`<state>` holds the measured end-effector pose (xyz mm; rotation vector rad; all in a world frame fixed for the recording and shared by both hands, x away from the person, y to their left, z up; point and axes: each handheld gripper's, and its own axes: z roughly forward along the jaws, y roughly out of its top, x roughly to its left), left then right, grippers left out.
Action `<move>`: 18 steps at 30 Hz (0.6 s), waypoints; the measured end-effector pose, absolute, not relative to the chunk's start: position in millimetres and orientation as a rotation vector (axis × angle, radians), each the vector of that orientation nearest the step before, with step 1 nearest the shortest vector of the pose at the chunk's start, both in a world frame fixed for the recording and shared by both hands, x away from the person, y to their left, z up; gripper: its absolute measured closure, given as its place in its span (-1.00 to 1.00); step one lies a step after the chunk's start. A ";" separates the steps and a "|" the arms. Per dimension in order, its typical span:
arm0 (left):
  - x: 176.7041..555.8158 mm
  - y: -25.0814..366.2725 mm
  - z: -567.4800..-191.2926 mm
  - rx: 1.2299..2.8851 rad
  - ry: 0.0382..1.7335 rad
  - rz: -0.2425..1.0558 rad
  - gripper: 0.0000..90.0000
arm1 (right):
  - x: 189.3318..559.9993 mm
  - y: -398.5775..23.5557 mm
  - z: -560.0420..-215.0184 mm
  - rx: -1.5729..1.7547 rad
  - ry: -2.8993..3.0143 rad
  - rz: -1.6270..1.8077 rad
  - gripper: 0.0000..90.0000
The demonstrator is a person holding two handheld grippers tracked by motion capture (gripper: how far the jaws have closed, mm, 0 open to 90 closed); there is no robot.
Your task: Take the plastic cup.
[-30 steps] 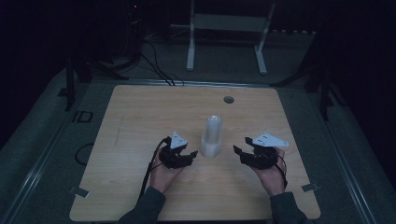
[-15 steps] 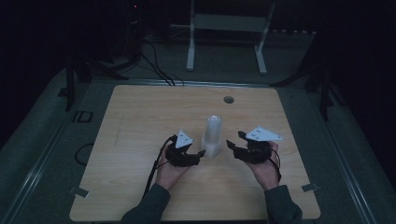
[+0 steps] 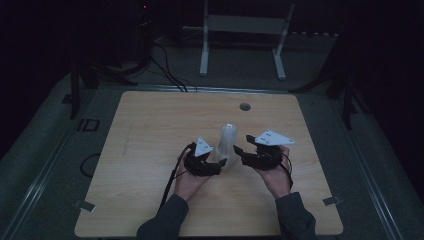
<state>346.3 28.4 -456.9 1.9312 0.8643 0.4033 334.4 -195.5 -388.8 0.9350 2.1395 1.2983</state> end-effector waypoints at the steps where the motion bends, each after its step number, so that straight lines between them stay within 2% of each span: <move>1: 346.8 27.2 -457.0 1.932 0.864 0.406 -0.39 | 335.1 -193.8 -388.0 0.932 2.142 1.301 -0.14; 18: 354.2 16.4 -461.8 1.924 0.855 0.432 -0.54 | 347.3 -179.9 -382.1 0.921 2.137 1.325 -0.29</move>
